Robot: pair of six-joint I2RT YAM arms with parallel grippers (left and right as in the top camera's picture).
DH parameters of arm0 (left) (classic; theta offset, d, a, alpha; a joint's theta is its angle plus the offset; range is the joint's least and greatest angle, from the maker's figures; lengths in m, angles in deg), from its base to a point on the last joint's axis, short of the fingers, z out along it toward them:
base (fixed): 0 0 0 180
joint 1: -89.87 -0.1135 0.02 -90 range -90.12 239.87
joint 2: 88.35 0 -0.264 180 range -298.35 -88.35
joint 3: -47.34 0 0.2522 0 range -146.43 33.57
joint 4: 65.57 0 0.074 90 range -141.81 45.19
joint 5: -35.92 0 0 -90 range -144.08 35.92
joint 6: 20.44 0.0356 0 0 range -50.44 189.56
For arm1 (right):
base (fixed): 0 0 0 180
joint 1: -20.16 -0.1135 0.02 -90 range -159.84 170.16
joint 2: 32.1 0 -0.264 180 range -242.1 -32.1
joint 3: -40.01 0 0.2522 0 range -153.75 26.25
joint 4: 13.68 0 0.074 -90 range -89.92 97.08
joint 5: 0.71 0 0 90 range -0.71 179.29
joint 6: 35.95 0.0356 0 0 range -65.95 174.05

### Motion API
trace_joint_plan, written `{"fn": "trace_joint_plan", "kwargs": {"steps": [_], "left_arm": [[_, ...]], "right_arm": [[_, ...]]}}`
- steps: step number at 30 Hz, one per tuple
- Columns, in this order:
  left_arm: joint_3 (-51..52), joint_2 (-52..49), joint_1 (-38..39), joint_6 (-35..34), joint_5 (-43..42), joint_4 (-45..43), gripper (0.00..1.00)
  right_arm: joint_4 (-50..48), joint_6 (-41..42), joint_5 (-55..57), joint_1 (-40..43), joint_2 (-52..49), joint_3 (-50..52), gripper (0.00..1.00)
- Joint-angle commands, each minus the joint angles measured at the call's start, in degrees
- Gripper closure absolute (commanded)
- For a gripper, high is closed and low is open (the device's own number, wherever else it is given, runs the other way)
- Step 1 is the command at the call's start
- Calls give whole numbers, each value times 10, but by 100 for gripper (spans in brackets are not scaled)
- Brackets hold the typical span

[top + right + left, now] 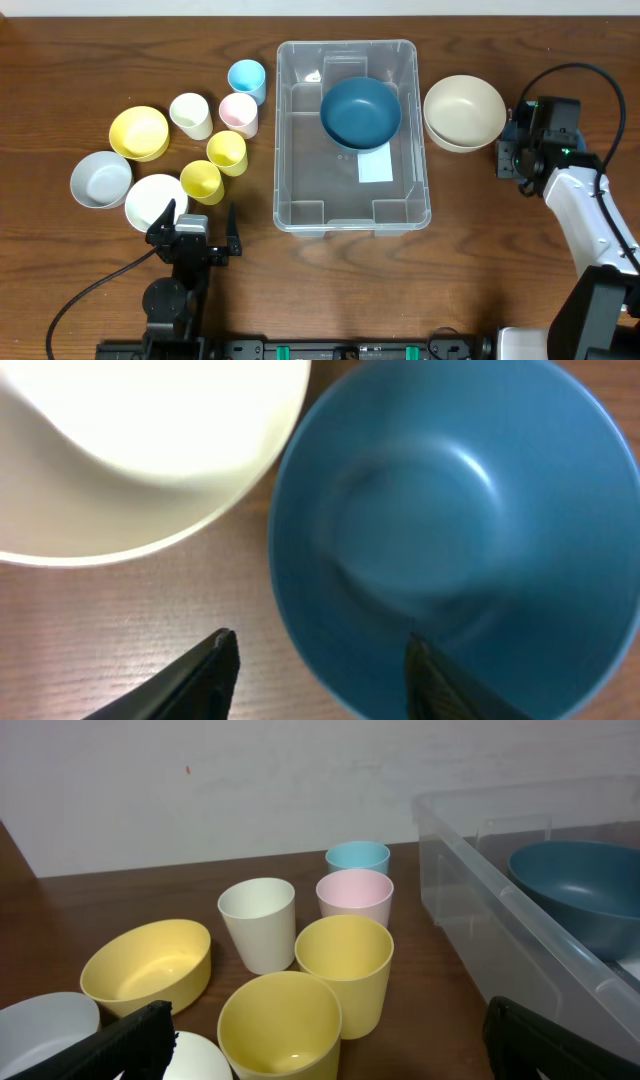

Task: Pack container
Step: 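Move right gripper to the second teal bowl and grasp its rim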

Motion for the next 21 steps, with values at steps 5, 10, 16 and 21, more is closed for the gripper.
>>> {"fn": "trace_joint_plan", "kwargs": {"steps": [5,10,16,21], "left_arm": [[8,3,2,-7,3,23,2],[8,3,2,-7,3,23,2],[8,3,2,-7,3,23,2],[8,3,2,-7,3,23,2]], "right_arm": [[-73,-46,-8,1,-6,47,34],[-103,-54,-8,2,-29,64,30],[-125,-54,-8,2,-73,64,46],[-125,-54,12,2,-73,63,85]]}}
